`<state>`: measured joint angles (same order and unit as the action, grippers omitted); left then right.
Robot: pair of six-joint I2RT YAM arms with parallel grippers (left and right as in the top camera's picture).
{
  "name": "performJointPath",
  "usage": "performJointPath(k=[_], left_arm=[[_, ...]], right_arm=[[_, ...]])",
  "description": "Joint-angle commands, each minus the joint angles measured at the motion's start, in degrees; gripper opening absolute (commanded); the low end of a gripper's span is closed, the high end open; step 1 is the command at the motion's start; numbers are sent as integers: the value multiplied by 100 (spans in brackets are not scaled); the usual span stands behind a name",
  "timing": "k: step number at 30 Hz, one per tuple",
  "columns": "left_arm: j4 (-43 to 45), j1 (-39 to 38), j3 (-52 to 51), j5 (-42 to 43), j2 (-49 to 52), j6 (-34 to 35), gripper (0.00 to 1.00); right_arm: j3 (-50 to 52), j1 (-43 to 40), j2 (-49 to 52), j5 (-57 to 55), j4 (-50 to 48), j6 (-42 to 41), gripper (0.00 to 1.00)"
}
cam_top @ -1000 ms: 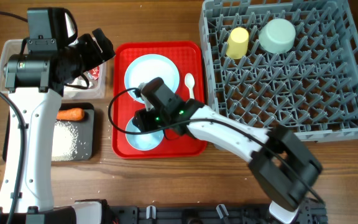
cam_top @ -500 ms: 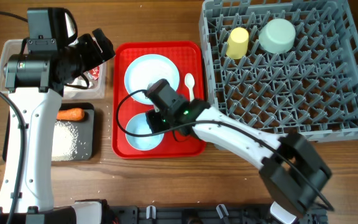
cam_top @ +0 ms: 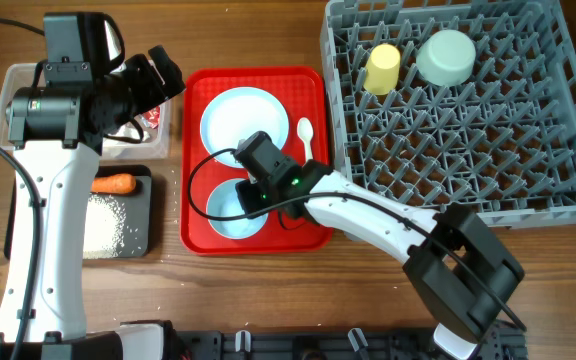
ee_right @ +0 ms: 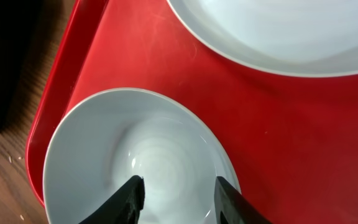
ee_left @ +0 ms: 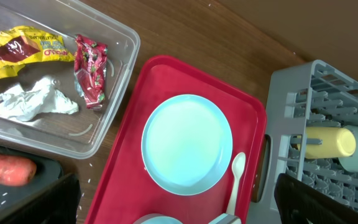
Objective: Sort waste into correct bins and load items into the dishwasher rack
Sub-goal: 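Close right gripper on light-blue bowl rim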
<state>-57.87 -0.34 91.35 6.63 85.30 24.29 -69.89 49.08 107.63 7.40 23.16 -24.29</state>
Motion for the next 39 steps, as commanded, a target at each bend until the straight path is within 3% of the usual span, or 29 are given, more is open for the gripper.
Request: performJointPath(k=[1,7,18,25,39], left_arm=[[13,28,15,-72,-2,-94,100],[13,28,15,-72,-2,-94,100],[13,28,15,-72,-2,-94,100],[13,28,15,-72,-2,-94,100],[13,31,15,-72,-2,-94,100]], right_arm=[[-247,-20,-577,-214,-2,219,41],[-229,-20,-809,-660,352,219,41],[-136,-17,175,-625,343,114,45],[-136,-20,192,-632,282,11,45],[-136,-20,457,-629,302,11,39]])
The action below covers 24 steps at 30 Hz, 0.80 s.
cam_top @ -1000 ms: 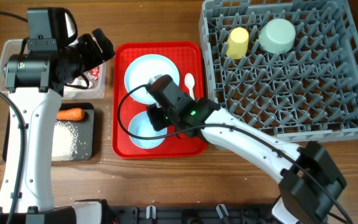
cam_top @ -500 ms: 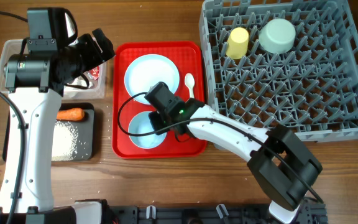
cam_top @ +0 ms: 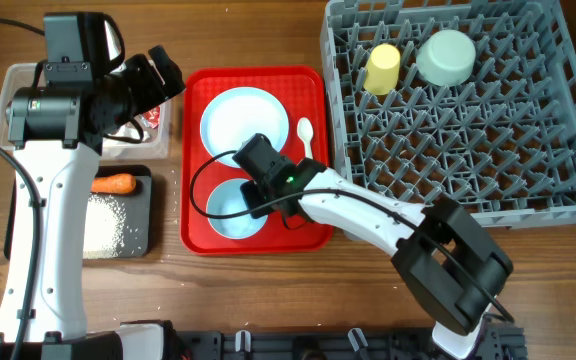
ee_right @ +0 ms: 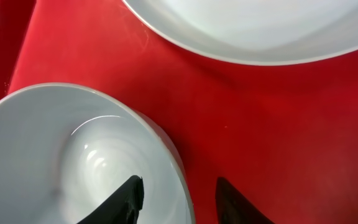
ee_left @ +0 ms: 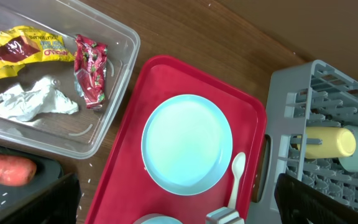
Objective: Sort waste into correct bins and load items into the dishwasher rack
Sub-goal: 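Close right gripper on light-blue bowl rim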
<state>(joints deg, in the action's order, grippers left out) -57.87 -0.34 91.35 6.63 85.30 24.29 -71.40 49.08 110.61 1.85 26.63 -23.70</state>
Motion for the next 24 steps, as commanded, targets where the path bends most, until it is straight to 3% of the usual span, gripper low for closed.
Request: performJointPath(k=[1,8,14,18,24], left_arm=[[13,31,15,-72,-2,-94,100],[13,28,15,-72,-2,-94,100],[13,28,15,-74,-2,-94,100],[13,28,15,-72,-2,-94,100],[13,28,15,-72,-2,-94,100]], right_arm=[[15,-20,162,-74,-44,-46,38],[15,-20,225,-59,-76,-48,26],[15,-42,249,-33,-168,-48,22],[15,-42,232,-9,-184,-48,4],[15,-39,173,-9,-173,-46,6]])
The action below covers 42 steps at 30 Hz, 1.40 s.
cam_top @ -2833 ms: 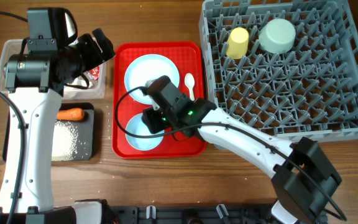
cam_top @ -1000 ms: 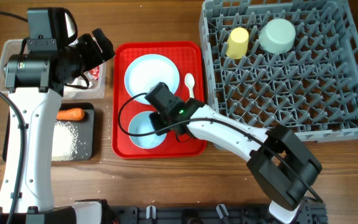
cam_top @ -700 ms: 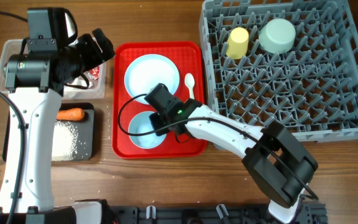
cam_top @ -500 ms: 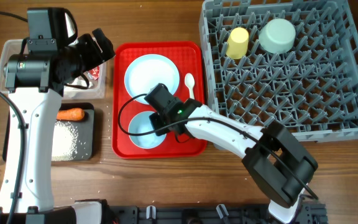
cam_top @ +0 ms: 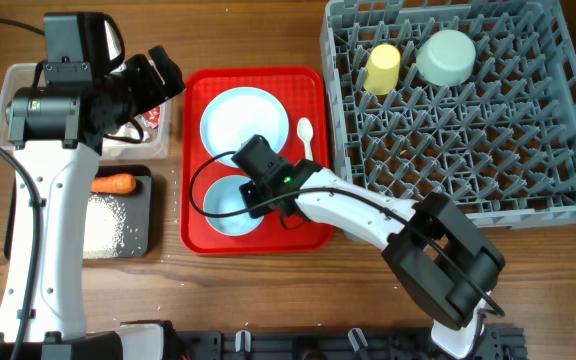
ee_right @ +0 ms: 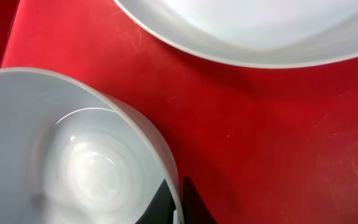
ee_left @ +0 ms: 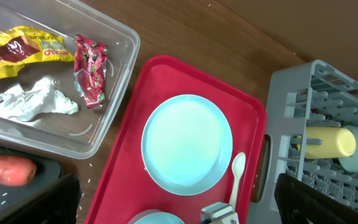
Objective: Sort waste into correct bins and load items into the dishwasher rack
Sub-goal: 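Close right gripper on light-blue bowl rim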
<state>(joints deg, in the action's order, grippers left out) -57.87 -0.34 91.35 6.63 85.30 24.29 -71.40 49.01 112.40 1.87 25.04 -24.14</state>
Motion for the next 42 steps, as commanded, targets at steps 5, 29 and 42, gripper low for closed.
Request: performJointPath(k=[5,29,42], left_arm=[[13,31,15,-72,-2,-94,100],[13,28,15,-72,-2,-94,100],[13,28,15,-72,-2,-94,100]], right_arm=[[15,-35,-11,-11,-15,-4,12],[-39,-35,-66,-61,11,0,18],[-39,-35,-177,-358,129,0,16]])
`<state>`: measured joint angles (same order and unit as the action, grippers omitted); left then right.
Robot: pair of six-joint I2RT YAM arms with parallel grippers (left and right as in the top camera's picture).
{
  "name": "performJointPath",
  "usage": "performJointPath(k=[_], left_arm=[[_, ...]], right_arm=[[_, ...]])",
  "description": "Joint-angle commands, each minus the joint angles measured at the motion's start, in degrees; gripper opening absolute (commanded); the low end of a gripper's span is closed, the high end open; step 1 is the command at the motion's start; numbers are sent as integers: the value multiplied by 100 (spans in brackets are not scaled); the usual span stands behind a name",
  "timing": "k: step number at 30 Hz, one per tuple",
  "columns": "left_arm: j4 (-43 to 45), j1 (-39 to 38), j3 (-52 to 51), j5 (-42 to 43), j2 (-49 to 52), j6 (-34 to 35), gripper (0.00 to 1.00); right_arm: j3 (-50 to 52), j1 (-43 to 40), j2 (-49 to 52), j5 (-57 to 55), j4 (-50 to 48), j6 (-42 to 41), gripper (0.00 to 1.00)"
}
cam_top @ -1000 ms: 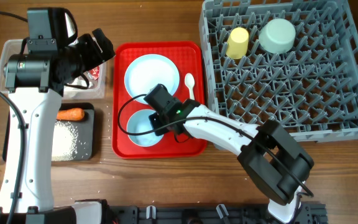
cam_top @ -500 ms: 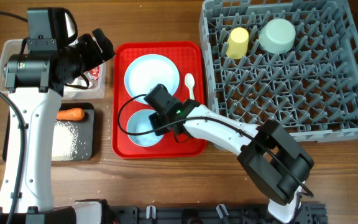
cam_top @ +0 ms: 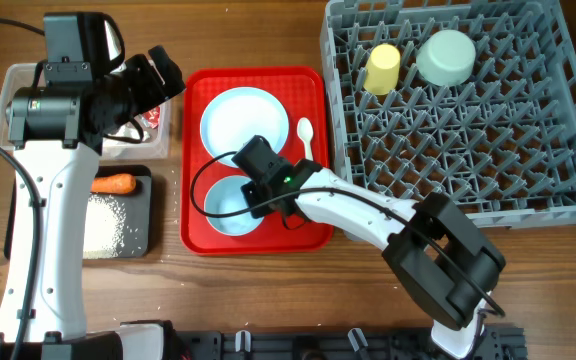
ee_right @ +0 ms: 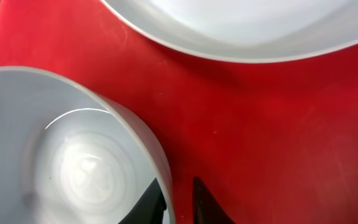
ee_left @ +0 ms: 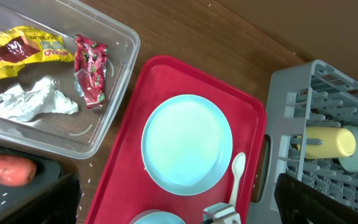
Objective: Sort waste into correct bins and load items into the dishwasher rack
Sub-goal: 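Close right gripper on light-blue bowl rim, then lift light-blue bowl and carry it right into the rack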
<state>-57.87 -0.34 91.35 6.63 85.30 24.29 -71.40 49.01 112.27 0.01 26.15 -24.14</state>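
A pale blue bowl [cam_top: 230,205] stands at the front of the red tray [cam_top: 308,238], with a matching plate [cam_top: 237,118] and a white spoon [cam_top: 305,135] behind it. My right gripper [ee_right: 178,202] straddles the right rim of the bowl [ee_right: 73,162], one finger inside and one outside, shut on the rim; in the overhead view the right gripper [cam_top: 258,195] is low over the bowl. My left gripper [ee_left: 179,208] hangs wide open above the tray's left side, holding nothing, with the plate [ee_left: 187,144] and spoon [ee_left: 235,180] below it.
The grey dishwasher rack [cam_top: 468,130] at the right holds a yellow cup [cam_top: 382,68] and a green bowl [cam_top: 445,56]. At the left are a clear bin [ee_left: 114,93] with wrappers and paper and a black tray [cam_top: 118,225] with rice and a carrot [cam_top: 114,184].
The right fingertips still have the bowl's rim between them and look slightly farther apart. The wrist view has shifted a little. The left arm has not moved.
My right gripper was open with both fingers over the bowl's inside. Then it stood open across the bowl's right rim. After that the fingers were drawn in on the rim, where they stay now. The left gripper has hung open throughout.
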Motion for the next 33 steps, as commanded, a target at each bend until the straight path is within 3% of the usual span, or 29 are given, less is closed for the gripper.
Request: performJointPath(k=[1,3,9,16,18,23,30,33], left_arm=[[13,31,15,-72,-2,-94,100],[13,28,15,-72,-2,-94,100],[13,31,15,-72,-2,-94,100],[13,28,15,-72,-2,-94,100],[13,28,15,-72,-2,-94,100],[13,31,15,-72,-2,-94,100],[13,28,15,-72,-2,-94,100],[13,28,15,-72,-2,-94,100]], right_arm=[[-39,-35,-164,-173,24,4,14],[-39,-35,-166,-175,22,4,4],[-251,-39,-527,-358,140,15,4],[-424,-501,-2118,-3274,1147,369,4],[-424,-798,-2553,-4450,1537,839,4],[-424,-1834,-2962,-6857,2457,960,4],[-400,-3438,-2734,-7093,1856,1469,4],[-400,-3960,-2465,-7027,1036,2977,4]])
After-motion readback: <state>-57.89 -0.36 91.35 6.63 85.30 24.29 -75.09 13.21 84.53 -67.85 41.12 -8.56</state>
